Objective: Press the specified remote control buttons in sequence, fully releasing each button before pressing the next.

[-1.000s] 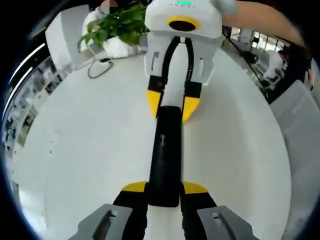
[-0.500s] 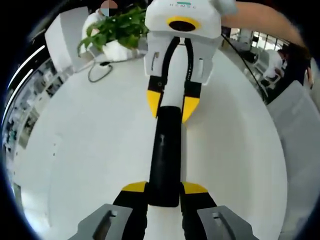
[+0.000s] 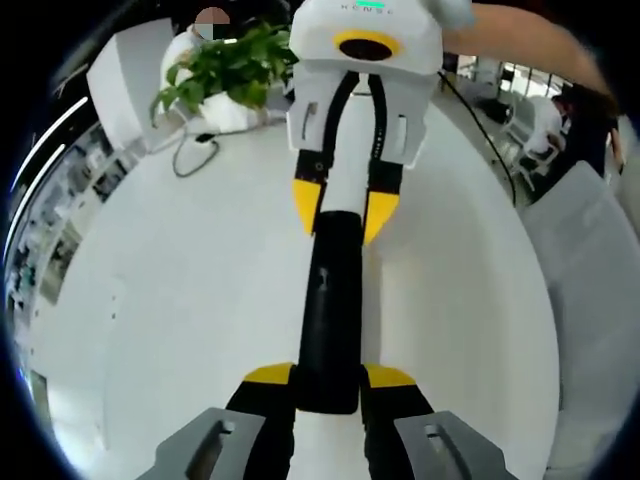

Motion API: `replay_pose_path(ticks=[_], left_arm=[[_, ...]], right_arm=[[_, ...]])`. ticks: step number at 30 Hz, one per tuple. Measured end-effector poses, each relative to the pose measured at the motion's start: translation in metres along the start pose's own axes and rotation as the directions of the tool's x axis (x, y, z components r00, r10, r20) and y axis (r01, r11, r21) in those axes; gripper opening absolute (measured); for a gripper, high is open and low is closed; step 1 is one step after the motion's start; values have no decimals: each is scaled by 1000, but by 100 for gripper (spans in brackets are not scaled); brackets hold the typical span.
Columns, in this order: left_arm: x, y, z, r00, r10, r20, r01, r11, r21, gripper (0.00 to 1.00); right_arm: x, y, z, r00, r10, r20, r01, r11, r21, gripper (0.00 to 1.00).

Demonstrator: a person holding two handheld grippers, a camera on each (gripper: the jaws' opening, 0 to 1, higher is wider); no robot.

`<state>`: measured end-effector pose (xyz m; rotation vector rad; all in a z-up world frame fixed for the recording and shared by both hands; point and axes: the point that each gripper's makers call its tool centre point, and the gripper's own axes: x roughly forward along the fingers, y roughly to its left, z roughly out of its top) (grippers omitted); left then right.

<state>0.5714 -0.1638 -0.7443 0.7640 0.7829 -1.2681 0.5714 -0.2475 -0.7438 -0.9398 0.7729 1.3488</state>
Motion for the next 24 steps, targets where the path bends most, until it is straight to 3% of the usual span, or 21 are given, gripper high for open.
replay_pose_path(ticks=[24], left_arm=[[-13, -41, 5, 1000, 3, -7, -3, 1000, 16, 23]], right_arm=[[-16, 43, 4, 1000, -14, 25, 14, 1000, -7, 20]])
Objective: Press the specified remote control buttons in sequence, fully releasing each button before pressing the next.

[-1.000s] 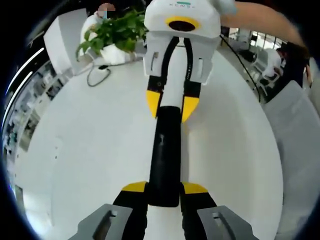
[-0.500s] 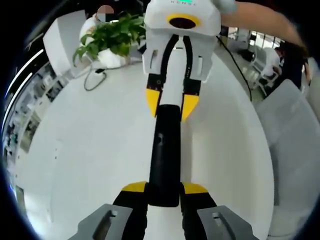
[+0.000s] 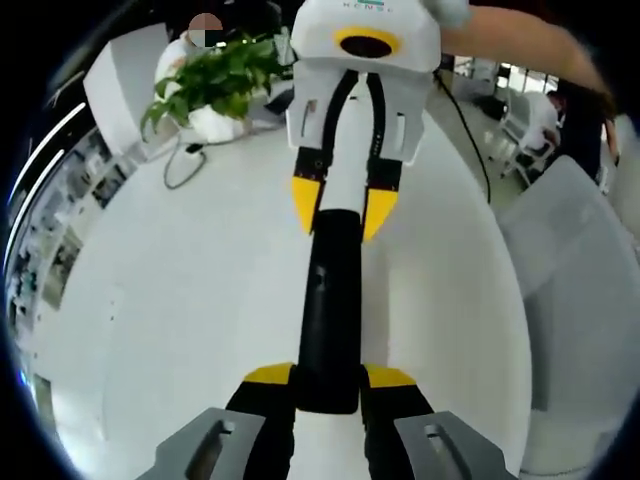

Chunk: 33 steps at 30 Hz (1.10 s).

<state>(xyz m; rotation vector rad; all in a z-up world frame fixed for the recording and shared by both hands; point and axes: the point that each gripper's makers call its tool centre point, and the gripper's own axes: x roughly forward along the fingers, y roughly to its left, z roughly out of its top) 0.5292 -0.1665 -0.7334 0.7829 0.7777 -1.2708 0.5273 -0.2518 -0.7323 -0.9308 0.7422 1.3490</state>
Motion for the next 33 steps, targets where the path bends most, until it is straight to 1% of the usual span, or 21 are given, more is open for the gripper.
replay_pose_path(ticks=[7, 12, 15, 17, 28, 33], left_arm=[[-2, -15, -1, 1000, -4, 0, 4, 1000, -2, 23], [-4, -27, -2, 1000, -8, 3, 8, 1000, 1, 23], [-4, -30, -6, 1000, -13, 1, 13, 1000, -2, 23], [-5, -35, -6, 1000, -17, 2, 17, 1000, -5, 23], [1, -55, -16, 999, -44, 6, 44, 999, -24, 23], [3, -63, -18, 999, -51, 1, 51, 998, -23, 23]], right_arm=[[-4, 15, 2, 1000, -8, 14, 8, 1000, 5, 20], [-2, 27, 3, 1000, -6, 30, 6, 1000, 15, 20], [-1, 34, 4, 999, -4, 37, 3, 1000, 15, 20], [-1, 37, 5, 999, -3, 43, 2, 1000, 18, 20], [7, 58, 4, 998, 18, 60, -19, 1000, 17, 20], [9, 66, 4, 998, 27, 59, -28, 999, 17, 20]])
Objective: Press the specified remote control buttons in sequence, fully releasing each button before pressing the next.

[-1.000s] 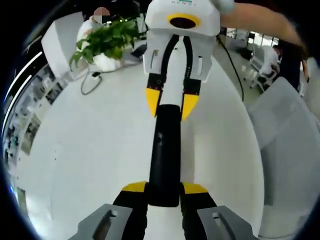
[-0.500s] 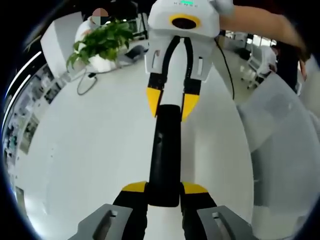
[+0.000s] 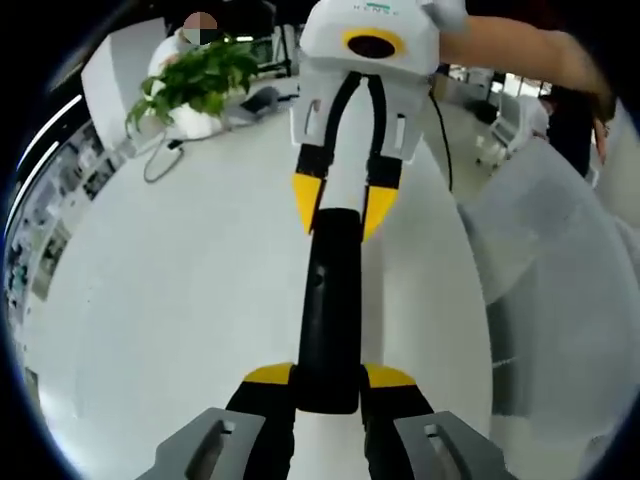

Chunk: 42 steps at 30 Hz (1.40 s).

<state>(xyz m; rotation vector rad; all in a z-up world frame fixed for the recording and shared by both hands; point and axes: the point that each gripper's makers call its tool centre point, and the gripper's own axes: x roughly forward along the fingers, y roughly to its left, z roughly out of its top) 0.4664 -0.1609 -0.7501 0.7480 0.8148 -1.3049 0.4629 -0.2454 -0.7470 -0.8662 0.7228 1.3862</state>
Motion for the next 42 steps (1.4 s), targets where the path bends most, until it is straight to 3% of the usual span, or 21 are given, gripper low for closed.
replay_pose_path(ticks=[19, 42], left_arm=[[12, -25, -13, 1000, -29, -9, 29, 1000, 2, 23], [24, -23, -23, 999, -37, -38, 37, 999, 16, 23]], right_arm=[[16, 25, -5, 1000, 23, 9, -23, 999, 33, 20], [31, 25, -13, 999, 49, -23, -48, 998, 35, 20]])
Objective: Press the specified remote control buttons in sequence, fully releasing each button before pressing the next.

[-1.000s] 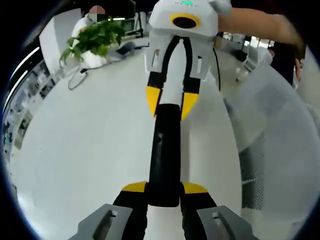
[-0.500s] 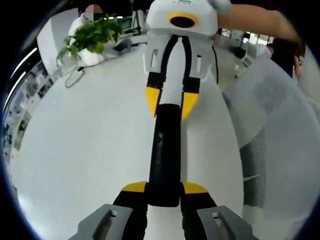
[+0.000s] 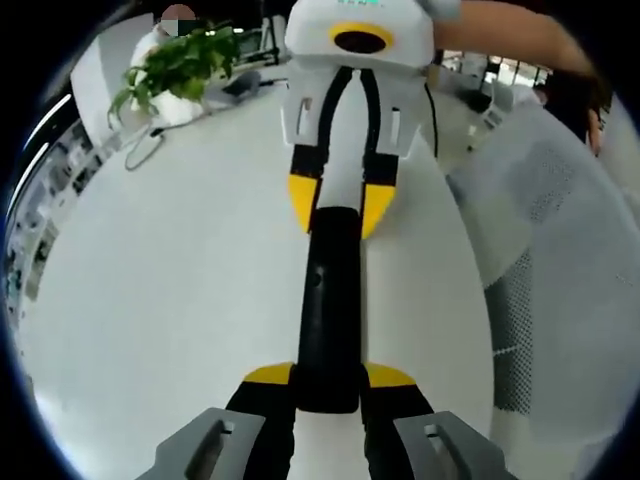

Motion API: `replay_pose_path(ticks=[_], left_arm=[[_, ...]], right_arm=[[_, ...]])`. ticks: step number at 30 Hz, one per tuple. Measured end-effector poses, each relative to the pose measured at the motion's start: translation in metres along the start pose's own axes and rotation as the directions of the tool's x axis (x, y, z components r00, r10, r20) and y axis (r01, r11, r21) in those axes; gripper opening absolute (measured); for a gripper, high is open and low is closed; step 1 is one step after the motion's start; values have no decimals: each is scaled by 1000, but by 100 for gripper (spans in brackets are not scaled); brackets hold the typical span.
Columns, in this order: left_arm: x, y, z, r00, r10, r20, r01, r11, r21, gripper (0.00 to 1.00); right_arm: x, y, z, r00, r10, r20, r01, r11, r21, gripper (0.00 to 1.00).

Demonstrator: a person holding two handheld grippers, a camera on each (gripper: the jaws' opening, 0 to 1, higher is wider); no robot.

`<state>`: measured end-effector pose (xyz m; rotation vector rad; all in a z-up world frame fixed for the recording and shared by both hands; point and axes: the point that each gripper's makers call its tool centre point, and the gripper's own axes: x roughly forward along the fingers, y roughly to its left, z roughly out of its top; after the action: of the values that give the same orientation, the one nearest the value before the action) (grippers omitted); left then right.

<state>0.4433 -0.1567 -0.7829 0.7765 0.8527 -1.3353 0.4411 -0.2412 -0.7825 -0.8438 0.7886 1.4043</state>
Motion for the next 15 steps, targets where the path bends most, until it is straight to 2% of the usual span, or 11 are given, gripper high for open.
replay_pose_path(ticks=[15], left_arm=[[1, 2, -2, 999, 15, 43, -15, 1000, -2, 23]], right_arm=[[2, -2, -3, 1000, 6, -21, -6, 1000, -7, 20]])
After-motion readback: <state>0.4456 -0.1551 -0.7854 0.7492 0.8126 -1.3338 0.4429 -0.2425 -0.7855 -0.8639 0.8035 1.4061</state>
